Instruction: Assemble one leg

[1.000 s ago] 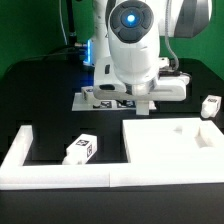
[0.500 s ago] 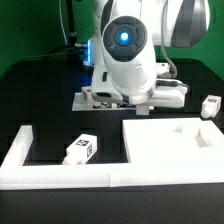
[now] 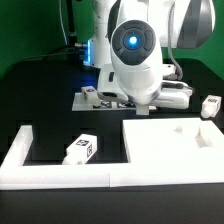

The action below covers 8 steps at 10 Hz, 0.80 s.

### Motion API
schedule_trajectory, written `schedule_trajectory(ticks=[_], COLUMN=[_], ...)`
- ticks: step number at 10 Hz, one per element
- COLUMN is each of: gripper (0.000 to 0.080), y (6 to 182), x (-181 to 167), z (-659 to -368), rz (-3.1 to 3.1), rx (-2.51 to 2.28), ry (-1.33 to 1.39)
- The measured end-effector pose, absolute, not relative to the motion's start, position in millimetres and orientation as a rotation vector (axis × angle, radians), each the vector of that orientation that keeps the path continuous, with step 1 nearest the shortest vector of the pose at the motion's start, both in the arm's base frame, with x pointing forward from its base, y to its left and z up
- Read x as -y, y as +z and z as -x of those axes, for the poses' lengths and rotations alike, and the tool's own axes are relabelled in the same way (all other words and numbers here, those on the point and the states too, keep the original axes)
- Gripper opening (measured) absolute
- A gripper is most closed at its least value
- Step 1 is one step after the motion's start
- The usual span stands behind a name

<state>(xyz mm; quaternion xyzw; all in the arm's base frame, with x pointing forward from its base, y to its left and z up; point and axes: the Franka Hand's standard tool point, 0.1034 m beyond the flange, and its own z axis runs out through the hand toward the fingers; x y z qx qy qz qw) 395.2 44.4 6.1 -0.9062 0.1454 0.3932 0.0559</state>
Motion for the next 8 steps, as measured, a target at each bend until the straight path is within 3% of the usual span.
schedule_trajectory(ticks=[1, 2, 3, 6, 8], gripper=[0.0559, 0.0358, 0.0284, 0.0284, 0.0284], y=[6.0, 5.9, 5.9, 7.1, 54.0], x=[-44.3, -44.1, -43.9, -43.7, -43.5], z=[-395.2, -395.2, -395.2, -396.0, -423.7], rz=[2.75, 2.75, 2.75, 2.748, 2.72], rx=[-0.441, -0.442, -0.443, -0.441, -0.422], ry=[1.193, 1.193, 1.193, 1.193, 1.137])
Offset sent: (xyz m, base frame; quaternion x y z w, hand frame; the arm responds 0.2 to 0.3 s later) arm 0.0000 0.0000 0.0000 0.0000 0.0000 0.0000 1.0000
